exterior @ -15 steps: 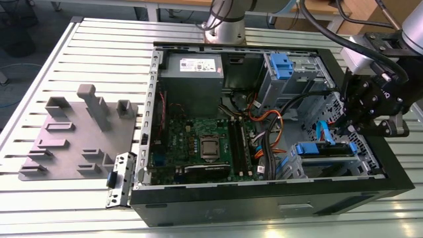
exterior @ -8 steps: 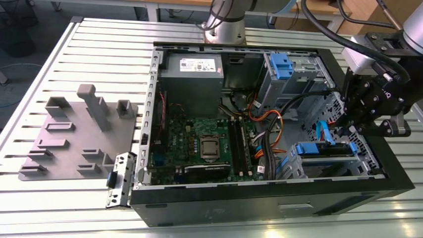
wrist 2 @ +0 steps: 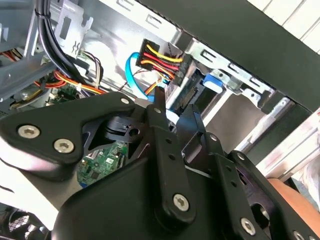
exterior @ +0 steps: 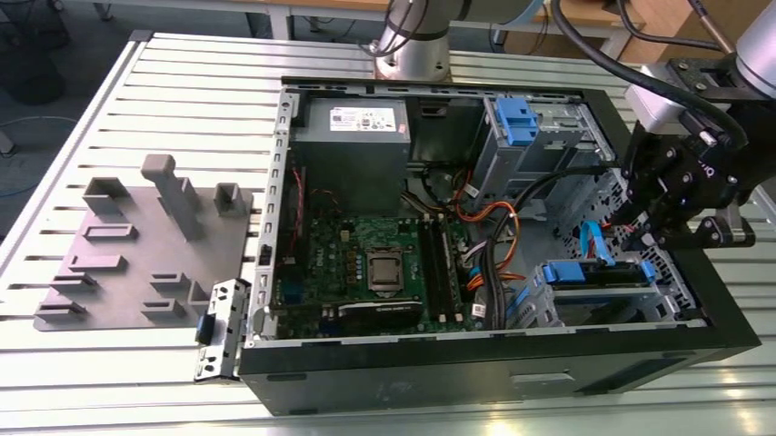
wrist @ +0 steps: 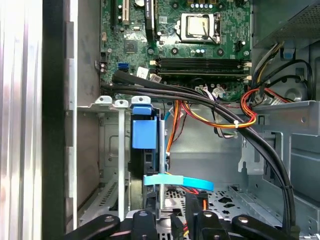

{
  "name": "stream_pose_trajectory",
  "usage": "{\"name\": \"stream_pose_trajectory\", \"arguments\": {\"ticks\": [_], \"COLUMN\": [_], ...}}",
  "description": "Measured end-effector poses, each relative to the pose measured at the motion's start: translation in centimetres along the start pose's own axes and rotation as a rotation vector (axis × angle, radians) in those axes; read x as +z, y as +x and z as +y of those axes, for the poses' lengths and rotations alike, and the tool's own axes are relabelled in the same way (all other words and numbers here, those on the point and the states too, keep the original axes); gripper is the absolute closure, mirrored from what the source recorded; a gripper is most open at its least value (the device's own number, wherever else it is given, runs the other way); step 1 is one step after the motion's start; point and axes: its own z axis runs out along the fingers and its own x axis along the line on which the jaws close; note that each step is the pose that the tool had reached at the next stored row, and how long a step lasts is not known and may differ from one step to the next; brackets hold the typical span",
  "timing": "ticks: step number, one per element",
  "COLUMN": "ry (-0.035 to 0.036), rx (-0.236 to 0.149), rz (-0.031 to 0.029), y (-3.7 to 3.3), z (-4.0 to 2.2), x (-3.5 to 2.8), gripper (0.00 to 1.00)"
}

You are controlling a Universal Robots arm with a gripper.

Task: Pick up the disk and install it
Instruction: 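Insert the second disk wire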

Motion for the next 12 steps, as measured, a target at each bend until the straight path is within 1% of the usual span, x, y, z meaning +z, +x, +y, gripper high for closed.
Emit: {"name": "stream_pose_trajectory", "arguments": {"ticks": [4,12], "ry": [0.0,-0.0015], "rx": [0.0,0.0], "rz": [-0.0001,0.0006], "y": [-0.29,-0.29], "z": [-0.65,-2.13], "x": [0.24,0.41], "gripper": [0.64,0.64]}}
